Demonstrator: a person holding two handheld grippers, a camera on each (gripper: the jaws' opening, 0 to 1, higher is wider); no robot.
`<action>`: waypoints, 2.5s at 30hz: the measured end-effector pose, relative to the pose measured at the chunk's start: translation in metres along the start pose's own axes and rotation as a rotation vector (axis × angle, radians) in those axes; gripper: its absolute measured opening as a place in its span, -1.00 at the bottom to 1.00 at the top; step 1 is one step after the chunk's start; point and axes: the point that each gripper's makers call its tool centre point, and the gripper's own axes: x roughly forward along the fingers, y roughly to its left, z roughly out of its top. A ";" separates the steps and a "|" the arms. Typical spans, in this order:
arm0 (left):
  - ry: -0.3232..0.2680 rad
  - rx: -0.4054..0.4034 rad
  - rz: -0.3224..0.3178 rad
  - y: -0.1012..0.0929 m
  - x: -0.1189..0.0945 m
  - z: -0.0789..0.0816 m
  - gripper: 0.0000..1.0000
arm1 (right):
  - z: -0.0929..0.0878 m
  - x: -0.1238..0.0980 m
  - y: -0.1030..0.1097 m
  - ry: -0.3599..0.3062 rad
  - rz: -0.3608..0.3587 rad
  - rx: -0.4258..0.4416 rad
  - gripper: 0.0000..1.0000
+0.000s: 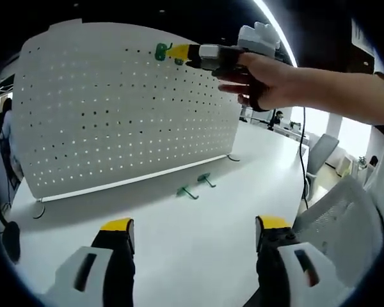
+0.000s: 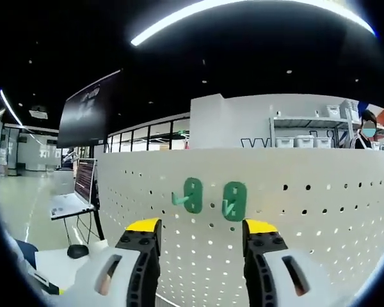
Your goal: Insert the hook assembly into the mounting plate slot until the hook locks in place.
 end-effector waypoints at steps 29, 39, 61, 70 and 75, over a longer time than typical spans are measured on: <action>0.018 0.004 -0.007 -0.001 0.001 -0.004 0.60 | -0.038 -0.061 -0.005 0.066 0.118 -0.002 0.00; 0.022 0.002 -0.008 -0.001 0.002 -0.005 0.60 | -0.053 -0.081 -0.006 0.088 0.133 0.017 0.03; 0.034 0.002 -0.015 -0.001 0.003 -0.008 0.60 | -0.092 -0.129 -0.023 0.174 0.097 0.031 0.06; 0.035 0.002 -0.018 -0.002 0.002 -0.009 0.60 | -0.109 -0.149 -0.027 0.216 0.085 0.036 0.07; 0.035 0.002 -0.018 -0.002 0.002 -0.009 0.60 | -0.118 -0.160 -0.028 0.243 0.083 0.042 0.08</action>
